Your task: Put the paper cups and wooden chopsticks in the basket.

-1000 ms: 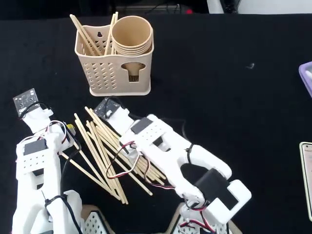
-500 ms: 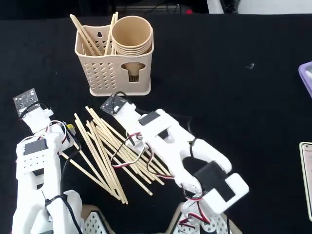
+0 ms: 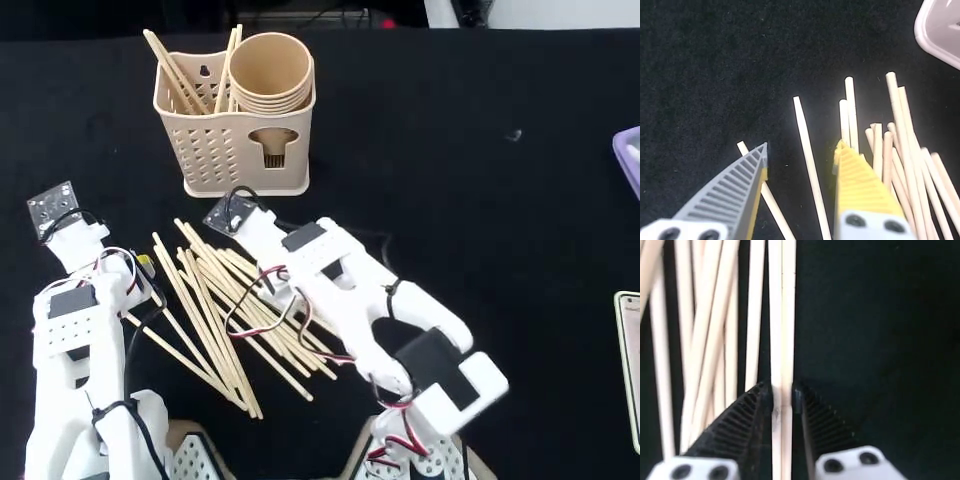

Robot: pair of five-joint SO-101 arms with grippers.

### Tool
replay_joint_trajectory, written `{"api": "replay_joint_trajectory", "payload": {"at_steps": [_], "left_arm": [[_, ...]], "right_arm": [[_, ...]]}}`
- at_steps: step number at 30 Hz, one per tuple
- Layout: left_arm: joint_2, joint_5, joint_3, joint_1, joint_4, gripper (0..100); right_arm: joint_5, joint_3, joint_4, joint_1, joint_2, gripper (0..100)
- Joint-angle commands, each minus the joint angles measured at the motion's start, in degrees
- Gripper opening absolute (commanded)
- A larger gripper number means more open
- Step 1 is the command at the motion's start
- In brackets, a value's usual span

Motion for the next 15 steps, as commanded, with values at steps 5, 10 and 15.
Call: {"api": "replay_joint_trajectory", "payload": {"at_steps": [5, 10, 15], "left_arm": [[-1.5, -0.4, -0.9, -0.2, -0.5, 22], [-1.5, -0.4, -1.0, 0.0, -0.5, 22], [-1.5, -0.4, -1.0, 0.0, -0.5, 22]], "right_arm": [[0.1, -8.0, 10.1, 3.6, -24.1, 1.0], [-7.1, -12.4, 6.9, 2.2, -38.5, 1.1], [-16.3, -12.9, -12.4, 1.9, -43.6, 1.1]]}}
